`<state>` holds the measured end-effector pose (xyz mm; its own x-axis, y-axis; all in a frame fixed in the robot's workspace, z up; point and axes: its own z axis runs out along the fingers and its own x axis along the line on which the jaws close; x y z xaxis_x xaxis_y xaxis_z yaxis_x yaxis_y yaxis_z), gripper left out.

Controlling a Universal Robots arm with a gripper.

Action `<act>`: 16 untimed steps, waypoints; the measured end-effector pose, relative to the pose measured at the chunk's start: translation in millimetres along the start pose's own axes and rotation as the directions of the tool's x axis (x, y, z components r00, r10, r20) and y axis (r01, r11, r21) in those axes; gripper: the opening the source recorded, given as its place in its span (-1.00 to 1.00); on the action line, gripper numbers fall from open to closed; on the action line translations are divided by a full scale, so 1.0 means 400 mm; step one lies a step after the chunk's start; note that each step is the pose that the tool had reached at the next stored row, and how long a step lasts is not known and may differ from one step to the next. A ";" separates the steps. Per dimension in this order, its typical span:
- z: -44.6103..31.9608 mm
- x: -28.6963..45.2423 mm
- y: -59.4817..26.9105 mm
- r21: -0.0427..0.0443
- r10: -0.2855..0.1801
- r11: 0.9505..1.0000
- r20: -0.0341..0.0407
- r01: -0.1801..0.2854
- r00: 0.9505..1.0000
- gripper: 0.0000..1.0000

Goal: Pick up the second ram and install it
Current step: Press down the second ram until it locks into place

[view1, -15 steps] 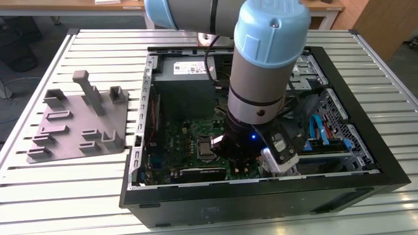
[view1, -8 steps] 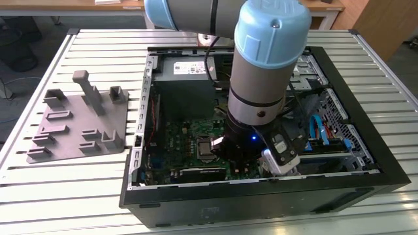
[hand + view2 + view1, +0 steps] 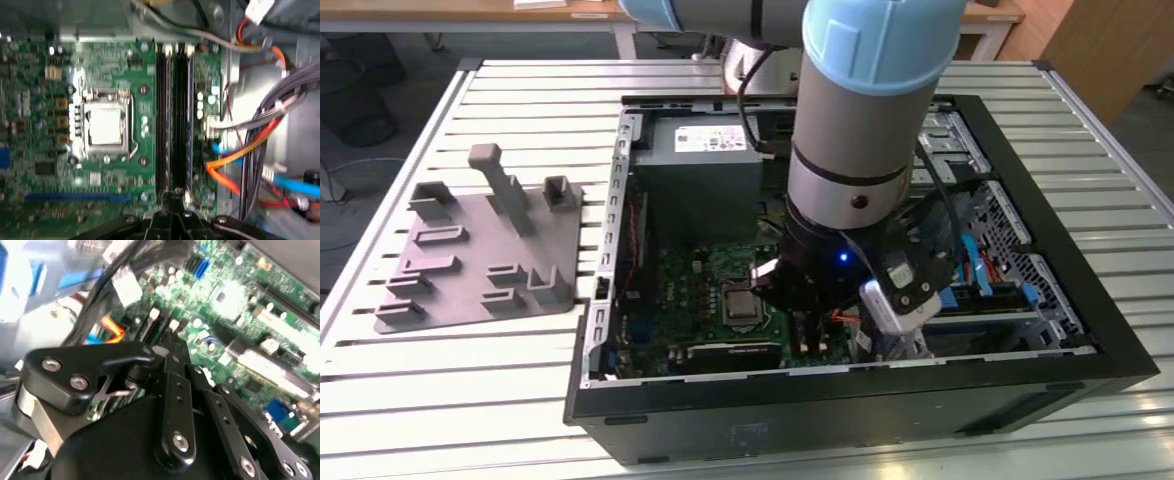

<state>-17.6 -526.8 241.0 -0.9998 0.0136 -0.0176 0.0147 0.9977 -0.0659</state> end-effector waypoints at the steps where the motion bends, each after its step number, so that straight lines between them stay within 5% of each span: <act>1: -0.001 0.000 0.012 0.000 0.000 1.000 0.000 0.000 1.000 -0.80; 13: -0.005 0.002 0.147 0.000 0.000 1.000 0.000 0.000 1.000 -0.80; 16: -0.006 0.002 0.163 -0.007 0.000 1.000 0.000 0.000 1.000 -0.80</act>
<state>-17.6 -461.8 239.1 -0.9998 0.0138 -0.0175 0.0148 0.9981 -0.0593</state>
